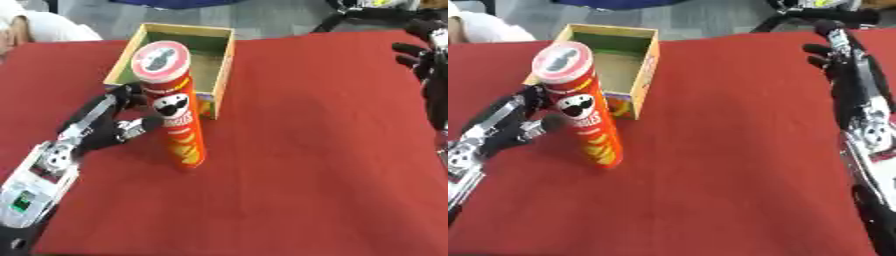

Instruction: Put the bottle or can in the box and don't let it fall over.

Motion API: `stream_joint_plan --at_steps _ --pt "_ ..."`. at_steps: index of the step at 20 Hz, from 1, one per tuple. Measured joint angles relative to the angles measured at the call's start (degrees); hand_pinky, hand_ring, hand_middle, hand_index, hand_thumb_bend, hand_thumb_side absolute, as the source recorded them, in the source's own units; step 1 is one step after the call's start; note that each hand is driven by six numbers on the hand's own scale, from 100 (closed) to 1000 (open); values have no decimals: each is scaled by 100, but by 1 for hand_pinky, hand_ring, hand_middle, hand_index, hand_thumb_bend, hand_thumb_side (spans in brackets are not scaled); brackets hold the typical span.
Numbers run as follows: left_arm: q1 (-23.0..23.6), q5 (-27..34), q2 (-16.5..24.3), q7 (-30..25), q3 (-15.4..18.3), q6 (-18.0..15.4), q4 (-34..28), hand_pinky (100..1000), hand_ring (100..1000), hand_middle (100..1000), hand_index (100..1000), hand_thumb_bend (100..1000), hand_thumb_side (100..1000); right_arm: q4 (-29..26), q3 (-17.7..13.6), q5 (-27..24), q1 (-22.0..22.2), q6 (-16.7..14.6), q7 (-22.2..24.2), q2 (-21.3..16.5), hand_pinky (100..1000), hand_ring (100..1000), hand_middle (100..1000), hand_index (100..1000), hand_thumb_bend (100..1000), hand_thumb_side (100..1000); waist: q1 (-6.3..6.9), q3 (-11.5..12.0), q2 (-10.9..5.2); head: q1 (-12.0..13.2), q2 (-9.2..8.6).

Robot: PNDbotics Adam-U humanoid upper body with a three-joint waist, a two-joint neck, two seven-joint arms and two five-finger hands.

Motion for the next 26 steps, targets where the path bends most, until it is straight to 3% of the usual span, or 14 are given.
stream_joint_plan --at_steps 26 --pt "-259 -179 -396 48 -119 45 293 1000 859 805 888 856 717 3 2 -4 7 16 18 45 894 829 893 887 100 913 22 -44 0 26 -43"
